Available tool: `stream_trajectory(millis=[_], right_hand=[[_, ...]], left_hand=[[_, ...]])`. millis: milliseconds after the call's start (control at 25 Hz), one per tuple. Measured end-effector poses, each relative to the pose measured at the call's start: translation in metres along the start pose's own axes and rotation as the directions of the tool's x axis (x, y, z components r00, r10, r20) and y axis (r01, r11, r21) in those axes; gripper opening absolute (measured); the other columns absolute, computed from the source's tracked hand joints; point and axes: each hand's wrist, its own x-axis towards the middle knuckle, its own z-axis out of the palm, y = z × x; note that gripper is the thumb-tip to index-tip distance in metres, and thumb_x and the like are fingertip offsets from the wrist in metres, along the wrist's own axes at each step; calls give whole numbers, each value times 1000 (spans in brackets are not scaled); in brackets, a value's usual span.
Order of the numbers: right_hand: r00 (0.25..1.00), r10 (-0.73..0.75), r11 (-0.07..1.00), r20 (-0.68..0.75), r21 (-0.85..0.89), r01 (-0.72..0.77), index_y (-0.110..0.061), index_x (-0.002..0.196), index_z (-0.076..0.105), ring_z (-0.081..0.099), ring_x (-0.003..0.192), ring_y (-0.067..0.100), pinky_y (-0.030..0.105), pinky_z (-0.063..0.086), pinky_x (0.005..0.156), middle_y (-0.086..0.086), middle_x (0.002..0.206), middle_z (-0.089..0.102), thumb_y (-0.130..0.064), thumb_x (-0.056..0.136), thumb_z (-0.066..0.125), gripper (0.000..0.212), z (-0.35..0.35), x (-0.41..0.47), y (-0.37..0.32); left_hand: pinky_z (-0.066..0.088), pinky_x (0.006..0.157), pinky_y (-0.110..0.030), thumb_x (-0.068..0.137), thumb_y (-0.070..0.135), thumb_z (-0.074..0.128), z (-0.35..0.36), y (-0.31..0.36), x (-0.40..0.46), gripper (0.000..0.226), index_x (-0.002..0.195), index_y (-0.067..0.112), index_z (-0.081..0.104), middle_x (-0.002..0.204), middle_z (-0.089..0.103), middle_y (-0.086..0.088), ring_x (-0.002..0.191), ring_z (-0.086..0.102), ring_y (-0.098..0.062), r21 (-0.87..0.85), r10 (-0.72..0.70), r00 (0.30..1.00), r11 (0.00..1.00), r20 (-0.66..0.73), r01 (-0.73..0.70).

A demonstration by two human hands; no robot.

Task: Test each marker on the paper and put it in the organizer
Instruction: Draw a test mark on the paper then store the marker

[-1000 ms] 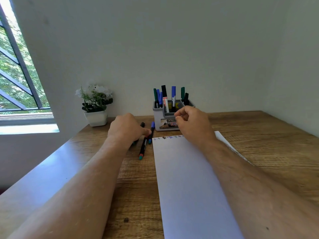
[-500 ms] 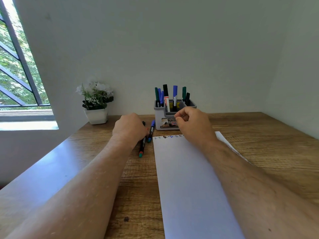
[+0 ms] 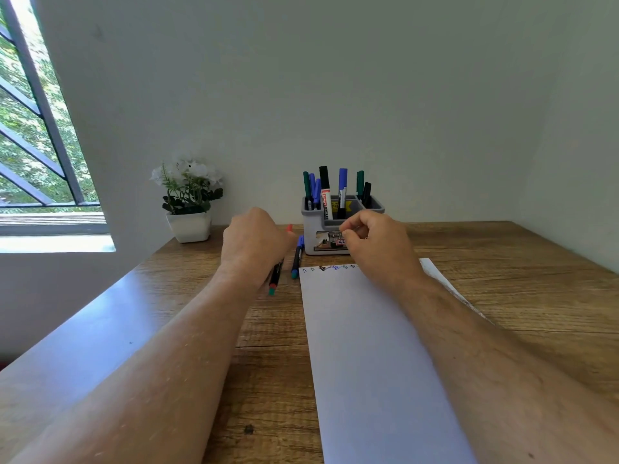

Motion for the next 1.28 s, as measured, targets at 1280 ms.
stream_trajectory(millis=[1280], right_hand=[[988,-94,995,120,44,90,-17,99,72,57,59,4,11,35,50,-9,71,64,-42,100,47,35,-7,-1,-20]], left_hand=[[53,57,-21,86,32,73,6,30,-27,25,88,8,75,67,69,-3,58,59,-10,-936,119,976,324,183,136]])
